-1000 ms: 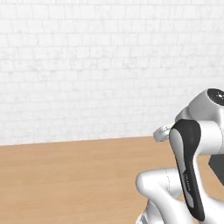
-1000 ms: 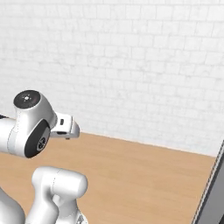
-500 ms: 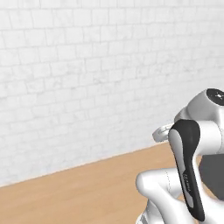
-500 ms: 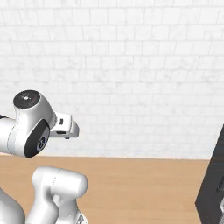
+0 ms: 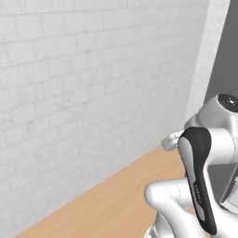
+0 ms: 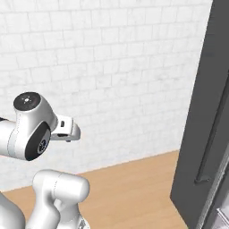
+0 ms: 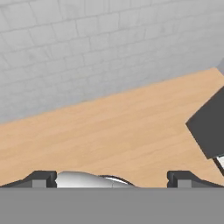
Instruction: Place one lime and one steak in each tupperware on the nearby counter, to pack two identical lunches.
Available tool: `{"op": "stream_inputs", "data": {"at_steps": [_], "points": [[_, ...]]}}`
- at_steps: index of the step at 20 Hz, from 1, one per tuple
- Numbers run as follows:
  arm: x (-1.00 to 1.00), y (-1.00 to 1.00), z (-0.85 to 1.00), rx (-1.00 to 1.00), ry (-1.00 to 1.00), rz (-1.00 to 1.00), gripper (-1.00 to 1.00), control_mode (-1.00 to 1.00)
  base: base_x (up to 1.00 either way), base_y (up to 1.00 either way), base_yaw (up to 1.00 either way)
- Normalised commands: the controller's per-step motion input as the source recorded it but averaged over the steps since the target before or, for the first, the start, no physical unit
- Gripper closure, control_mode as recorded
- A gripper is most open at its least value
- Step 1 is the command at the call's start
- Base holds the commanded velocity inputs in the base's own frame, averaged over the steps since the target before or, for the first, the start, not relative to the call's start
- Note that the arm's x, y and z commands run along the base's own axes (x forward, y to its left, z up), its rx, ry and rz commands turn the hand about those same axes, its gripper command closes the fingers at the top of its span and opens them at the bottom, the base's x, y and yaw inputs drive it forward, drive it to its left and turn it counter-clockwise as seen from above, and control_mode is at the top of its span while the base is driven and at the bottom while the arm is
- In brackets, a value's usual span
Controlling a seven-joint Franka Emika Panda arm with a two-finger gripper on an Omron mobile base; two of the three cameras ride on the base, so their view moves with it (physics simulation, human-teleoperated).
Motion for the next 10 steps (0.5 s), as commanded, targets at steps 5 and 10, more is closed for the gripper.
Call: {"op": "stream_inputs", "data": {"at_steps": [5, 10], "points": [[0.00, 0.00, 0.00, 0.00, 0.00, 0.00, -1.00, 1.00, 0.25, -0.17, -0.65], [0.00, 0.00, 0.00, 0.00, 0.00, 0.00, -1.00, 1.00, 0.15, -0.07, -0.68]]}}
